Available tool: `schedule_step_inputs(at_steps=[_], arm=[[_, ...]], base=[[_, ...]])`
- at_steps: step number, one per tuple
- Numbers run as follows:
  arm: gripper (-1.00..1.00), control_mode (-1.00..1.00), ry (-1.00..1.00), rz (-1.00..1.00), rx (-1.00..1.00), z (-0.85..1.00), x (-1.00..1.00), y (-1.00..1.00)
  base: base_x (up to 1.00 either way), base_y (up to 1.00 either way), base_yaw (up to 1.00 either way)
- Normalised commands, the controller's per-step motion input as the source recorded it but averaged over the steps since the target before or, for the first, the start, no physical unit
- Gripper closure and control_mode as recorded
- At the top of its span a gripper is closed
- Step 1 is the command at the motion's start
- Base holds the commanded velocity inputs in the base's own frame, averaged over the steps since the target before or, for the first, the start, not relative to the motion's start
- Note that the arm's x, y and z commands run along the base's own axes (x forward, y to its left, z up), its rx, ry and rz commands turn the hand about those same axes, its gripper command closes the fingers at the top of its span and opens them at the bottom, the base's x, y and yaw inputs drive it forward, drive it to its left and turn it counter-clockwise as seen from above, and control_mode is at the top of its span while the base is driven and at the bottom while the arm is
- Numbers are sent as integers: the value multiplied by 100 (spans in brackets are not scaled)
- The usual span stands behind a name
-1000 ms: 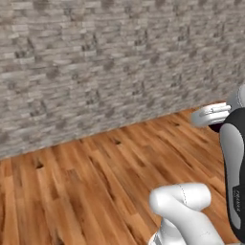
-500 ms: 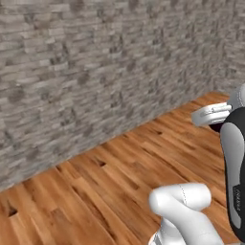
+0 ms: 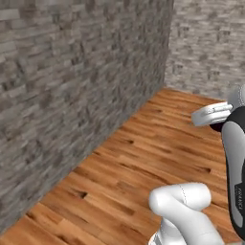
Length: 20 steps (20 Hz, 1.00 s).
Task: Gather the lime and eggplant from the fridge and place them on a tray on the dining counter. Then gather the chicken drumsticks from the fridge and place them on the other tray.
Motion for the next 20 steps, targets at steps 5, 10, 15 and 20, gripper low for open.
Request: schedule_step_inputs(at_steps=[5,10,15,20], arm=[[100,100,0,0,0,0,0,0],[100,100,0,0,0,0,0,0],[100,100,0,0,0,0,0,0],[100,100,0,0,0,0,0,0]], base=[[39,45,-84],[28,37,-88],[39,42,-84],[100,86,-51]])
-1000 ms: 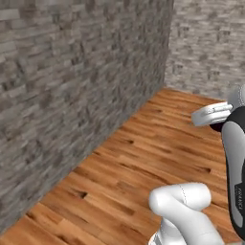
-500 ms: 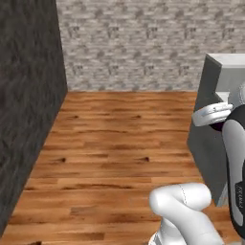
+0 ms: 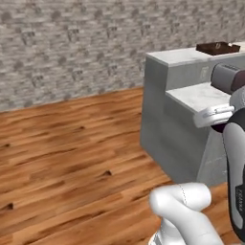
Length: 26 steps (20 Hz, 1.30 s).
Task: Gather the lime and eggplant from the fridge and place them on a tray on the dining counter. Then gather the chicken drumsticks from the fridge and place them on the other tray.
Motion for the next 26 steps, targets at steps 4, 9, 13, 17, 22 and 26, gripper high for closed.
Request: schedule_step_inputs(at_steps=[4,9,13,17,22,26], arm=[[100,100,0,0,0,0,0,0],[100,100,0,0,0,0,0,0],[100,100,0,0,0,0,0,0],[100,100,0,0,0,0,0,0],[100,100,0,0,0,0,0,0],[100,100,0,0,0,0,0,0]], base=[[100,99,-31],[100,99,-23],[100,100,-24],[100,100,-24],[100,100,-25],[100,100,-26]])
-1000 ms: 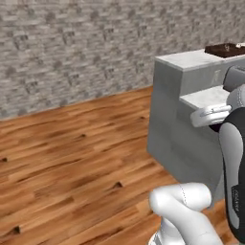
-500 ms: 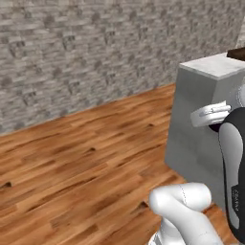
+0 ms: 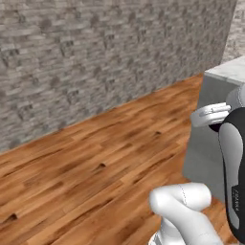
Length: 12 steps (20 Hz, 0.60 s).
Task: Gather the lime and eggplant from the fridge and place them on a tray on the dining counter. Then gather the chicken drumsticks from the fridge and place them on the other tray.
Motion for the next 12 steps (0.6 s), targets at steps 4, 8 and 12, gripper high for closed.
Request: schedule_step_inputs(at_steps=[4,8,12], arm=[[100,100,0,0,0,0,0,0],[100,100,0,0,0,0,0,0],[100,100,0,0,0,0,0,0]], base=[[100,91,-26],[100,82,-26],[100,74,-28]])
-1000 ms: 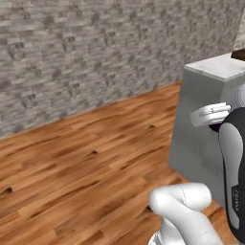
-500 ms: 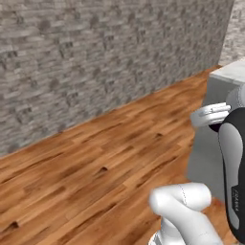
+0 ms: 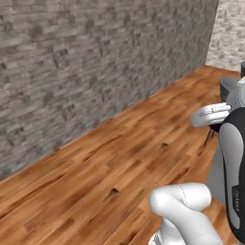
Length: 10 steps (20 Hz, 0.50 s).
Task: Gather the lime and eggplant from the fridge and place them on a tray on the dining counter. Then gather the chicken drumsticks from the fridge and place them on the other tray.
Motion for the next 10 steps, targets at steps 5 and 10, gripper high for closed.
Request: schedule_step_inputs(at_steps=[5,10], arm=[[100,100,0,0,0,0,0,0],[100,100,0,0,0,0,0,0]], base=[[100,61,-33],[100,59,-35]])
